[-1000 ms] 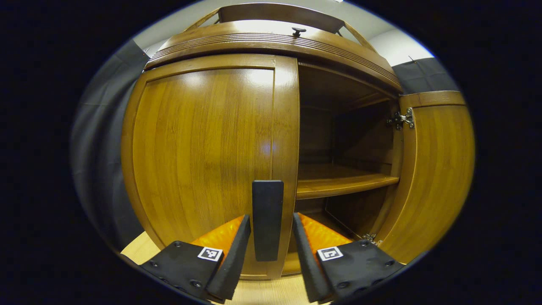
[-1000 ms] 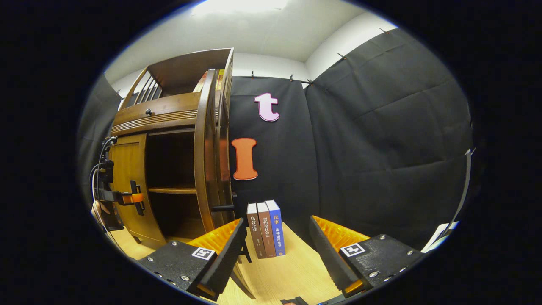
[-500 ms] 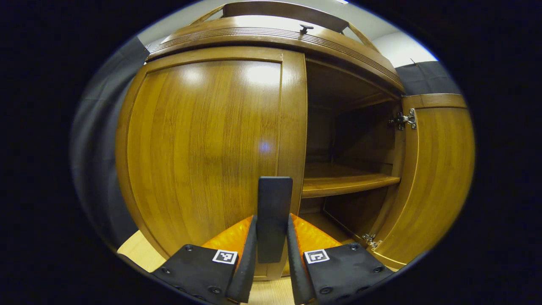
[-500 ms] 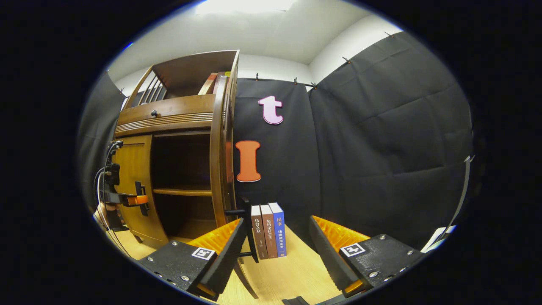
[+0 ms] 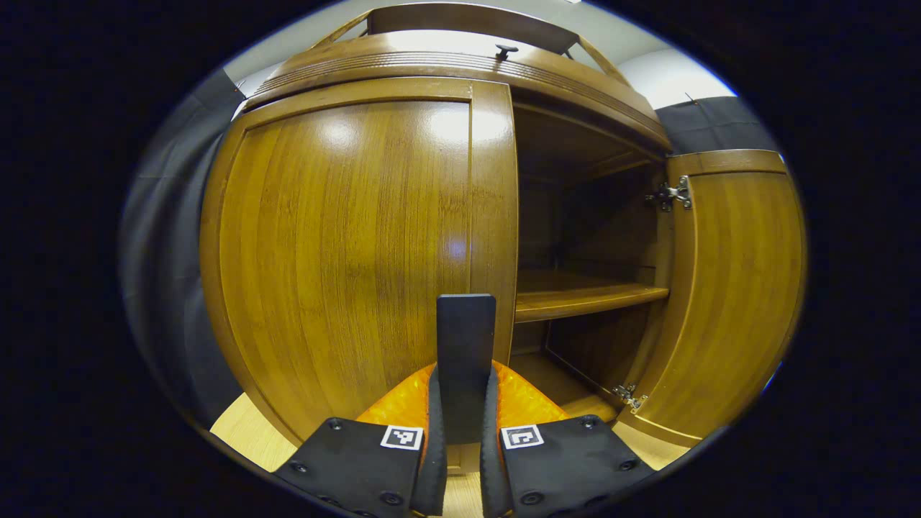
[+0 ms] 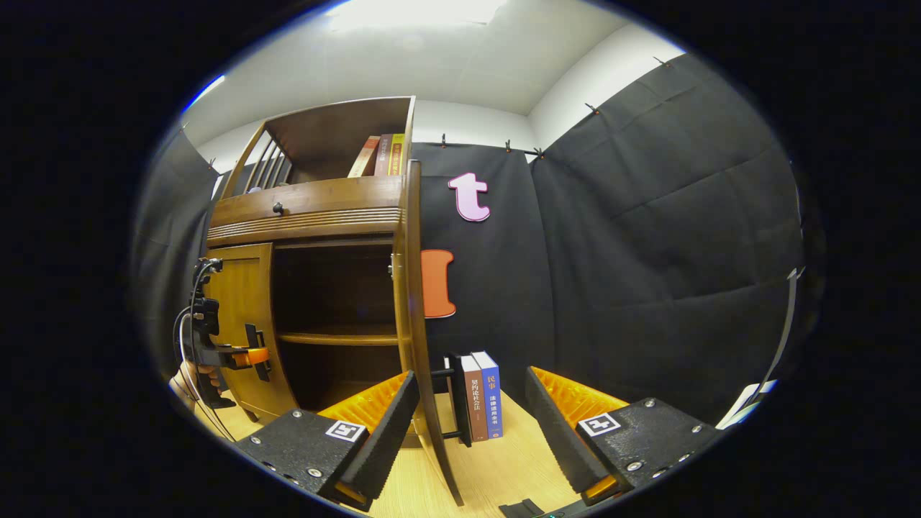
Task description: Open the right door of the double-door shoe cabinet with the right hand, and open the left door with the left hand.
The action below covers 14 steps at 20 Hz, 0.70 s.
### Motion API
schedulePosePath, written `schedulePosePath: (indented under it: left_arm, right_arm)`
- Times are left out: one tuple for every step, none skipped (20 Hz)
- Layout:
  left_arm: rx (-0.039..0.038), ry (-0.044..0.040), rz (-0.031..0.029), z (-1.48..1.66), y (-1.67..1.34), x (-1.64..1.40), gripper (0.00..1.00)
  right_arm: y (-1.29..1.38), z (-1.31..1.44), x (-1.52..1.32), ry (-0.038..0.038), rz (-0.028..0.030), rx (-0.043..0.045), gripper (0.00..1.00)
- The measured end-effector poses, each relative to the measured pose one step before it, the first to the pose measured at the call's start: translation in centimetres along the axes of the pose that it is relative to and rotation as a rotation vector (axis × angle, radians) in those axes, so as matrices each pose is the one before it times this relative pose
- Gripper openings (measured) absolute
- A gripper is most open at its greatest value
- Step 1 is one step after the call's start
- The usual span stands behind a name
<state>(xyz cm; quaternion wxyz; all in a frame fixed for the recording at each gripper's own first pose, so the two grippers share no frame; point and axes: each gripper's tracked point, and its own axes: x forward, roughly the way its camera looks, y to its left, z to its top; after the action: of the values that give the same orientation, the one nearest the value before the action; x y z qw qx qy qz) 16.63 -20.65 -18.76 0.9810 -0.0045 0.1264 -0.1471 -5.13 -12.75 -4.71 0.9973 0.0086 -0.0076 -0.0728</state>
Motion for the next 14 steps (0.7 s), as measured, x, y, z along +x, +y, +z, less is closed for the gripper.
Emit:
schedulePosePath:
  left_arm:
    - [-0.00382, -0.00184, -0.01513, -0.039, -0.114, -0.75, 0.26]
    - [-0.00763, 0.00176, -0.01435, -0.069, -0.127, -0.582, 0.26]
    - [-0.00245, 0.00175, -0.01495, -0.025, 0.041, -0.704, 0.25]
    - [-0.00322, 0.00046, -0.01204, 0.015, 0.023, -0.807, 0.26]
    - [-0.00131, 0.00189, -0.01039, -0.043, 0.042, -0.782, 0.26]
    - [0.00041, 0.00059, -0.00746, -0.059, -0.022, -0.712, 0.26]
    - [0.00134, 0.0012, -0.0058, -0.17, 0.084, -0.712, 0.26]
    - [0.00044, -0.00135, -0.00388, -0.014, 0.155, -0.752, 0.26]
    - [0.00501, -0.00158, -0.00589, 0.063, 0.101, -0.891, 0.26]
    - [0.00202, -0.00065, -0.00516, 0.04, 0.153, -0.86, 0.26]
    - [-0.00001, 0.00175, -0.00486, -0.104, 0.166, -0.678, 0.26]
    - [-0.00175, 0.00202, -0.00475, -0.022, 0.115, -0.667, 0.26]
    - [-0.00286, 0.00309, -0.00369, -0.018, 0.145, -0.582, 0.26]
    - [0.0015, 0.00338, -0.00216, -0.044, 0.117, -0.535, 0.26]
  right_arm:
    - [0.498, 0.156, -0.152, -0.00174, 0.00834, -0.00294, 0.92]
    - [0.581, 0.101, -0.15, -0.00054, 0.00861, -0.00039, 0.92]
    - [0.518, 0.088, -0.062, -0.00048, 0.00911, 0.00142, 0.92]
    - [0.525, -0.014, 0.011, -0.00069, 0.00786, 0.00122, 0.92]
    - [0.345, 0.142, 0.026, 0.00088, 0.00667, 0.00191, 0.92]
    - [0.429, -0.047, -0.168, 0.00236, 0.00736, 0.00212, 0.92]
    - [0.486, -0.088, 0.028, 0.00347, 0.00729, 0.00353, 0.92]
    - [0.354, -0.016, -0.069, 0.00277, 0.00771, 0.00383, 0.92]
    - [0.414, 0.048, 0.039, 0.00182, 0.00644, 0.00107, 0.92]
    - [0.317, -0.151, 0.174, -0.00028, 0.00337, -0.00107, 0.92]
    - [0.195, -0.096, -0.026, -0.00139, 0.00207, -0.00202, 0.92]
    - [0.207, 0.032, 0.058, 0.00015, 0.00211, 0.00022, 0.92]
    - [0.253, -0.013, -0.212, 0.00102, 0.00422, 0.00269, 0.92]
    - [0.22, -0.117, 0.035, 0.0016, 0.00493, 0.00382, 0.92]
